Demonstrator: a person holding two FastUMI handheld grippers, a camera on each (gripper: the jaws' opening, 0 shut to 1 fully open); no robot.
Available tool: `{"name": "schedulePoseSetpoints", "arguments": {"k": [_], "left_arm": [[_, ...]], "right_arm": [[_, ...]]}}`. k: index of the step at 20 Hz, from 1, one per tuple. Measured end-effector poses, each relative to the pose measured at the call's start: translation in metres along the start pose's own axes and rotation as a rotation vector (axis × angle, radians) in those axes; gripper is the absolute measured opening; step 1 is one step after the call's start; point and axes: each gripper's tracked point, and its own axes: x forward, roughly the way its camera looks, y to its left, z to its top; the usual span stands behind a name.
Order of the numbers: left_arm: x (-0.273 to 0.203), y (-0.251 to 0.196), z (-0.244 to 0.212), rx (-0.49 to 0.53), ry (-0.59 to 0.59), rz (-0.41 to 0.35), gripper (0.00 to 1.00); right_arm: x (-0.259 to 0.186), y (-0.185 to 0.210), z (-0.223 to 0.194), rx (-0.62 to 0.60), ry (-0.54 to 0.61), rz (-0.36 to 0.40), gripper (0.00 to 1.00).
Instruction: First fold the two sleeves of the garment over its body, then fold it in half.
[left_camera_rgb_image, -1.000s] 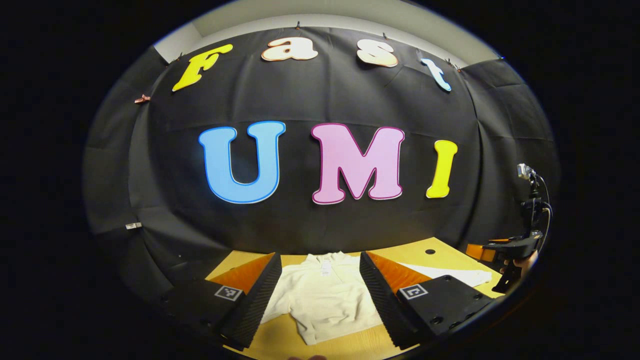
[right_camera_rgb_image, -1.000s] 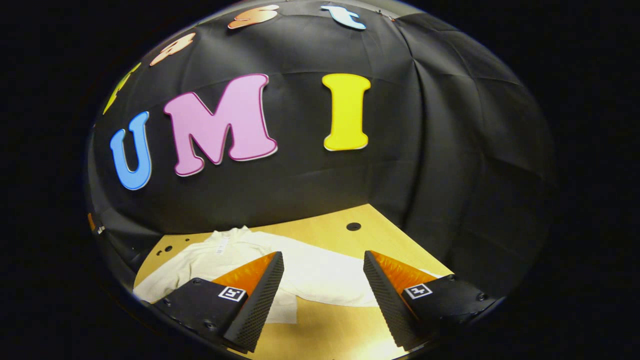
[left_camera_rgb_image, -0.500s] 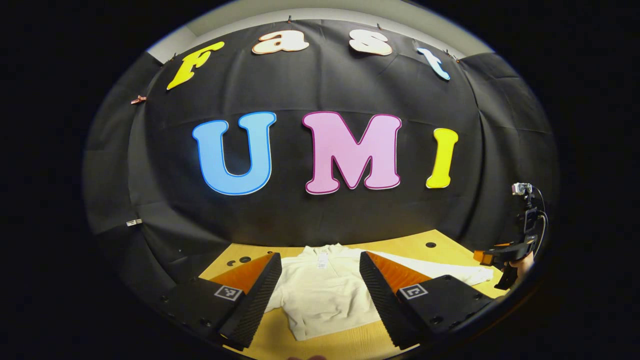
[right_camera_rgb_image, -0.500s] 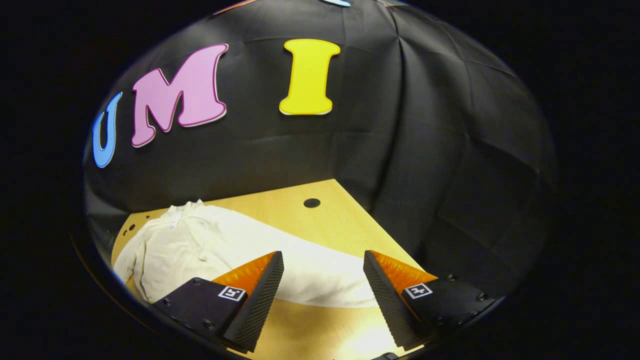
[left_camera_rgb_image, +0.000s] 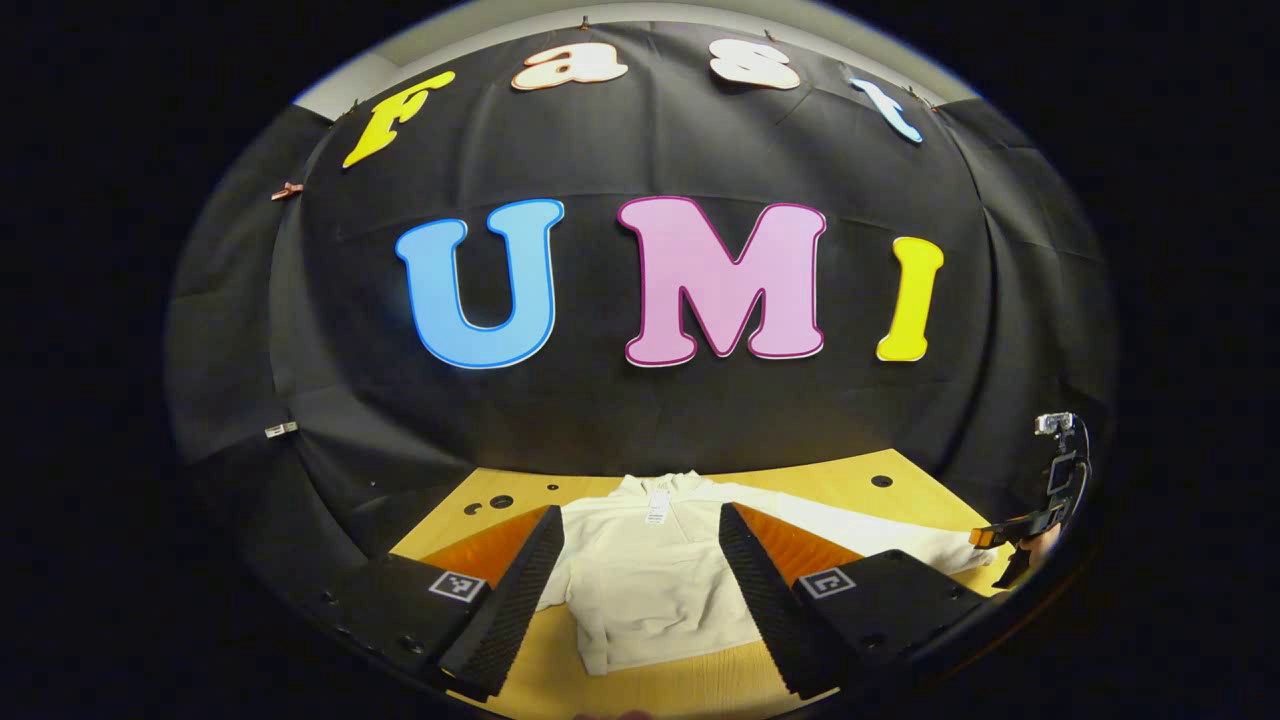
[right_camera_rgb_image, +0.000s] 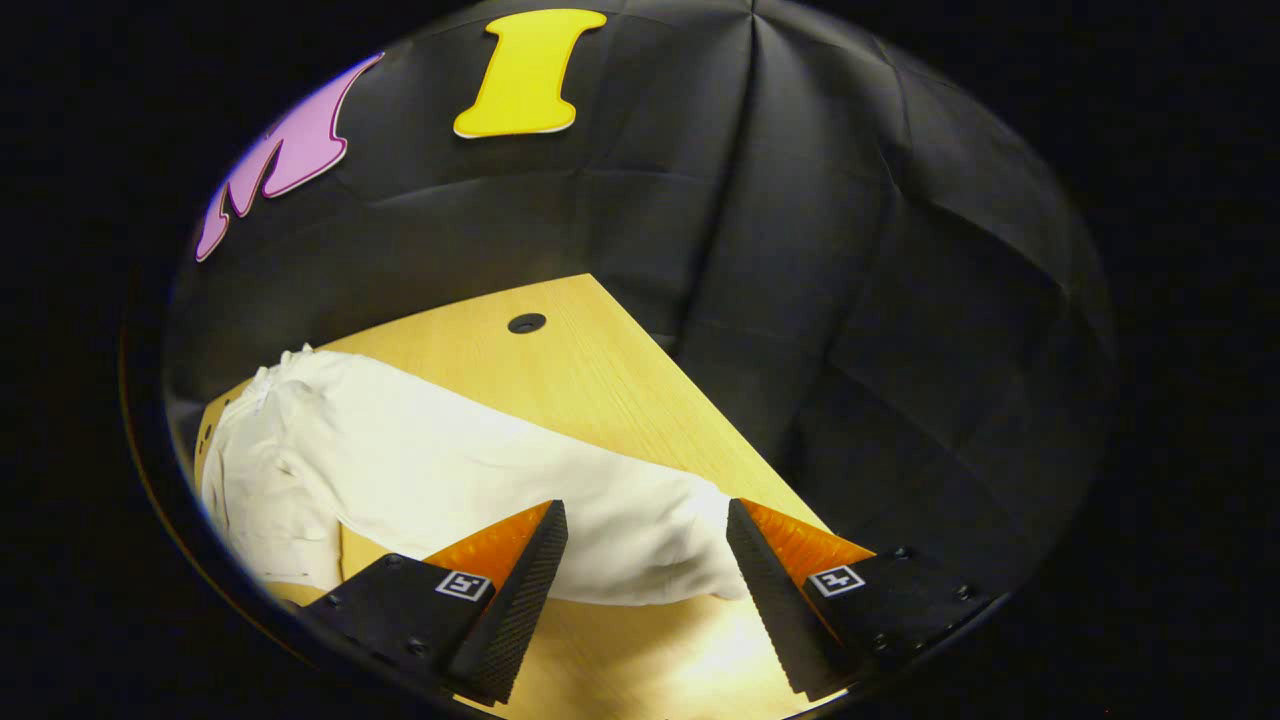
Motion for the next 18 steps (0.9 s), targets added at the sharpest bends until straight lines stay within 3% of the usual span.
{"name": "schedulePoseSetpoints", "arguments": {"k": [7,13,16,18], "left_arm": [[0.01,0.006,-0.006,-0.013,0.028,0.032,0.98],[0.011,0.01,-0.012,-0.039,0.052,0.046,0.98],[0.009,0.01,-0.013,-0.039,0.051,0.045,0.98],[0.008,0.008,-0.013,-0.036,0.049,0.039,0.98]], "right_arm": [[0.035,-0.043,-0.043,0.049,0.123,-0.098,0.98],[0.044,-0.044,-0.055,0.175,0.167,-0.071,0.99],[0.041,-0.04,-0.054,0.145,0.163,-0.037,0.95],[0.039,-0.034,-0.055,0.135,0.165,-0.024,0.8]]}}
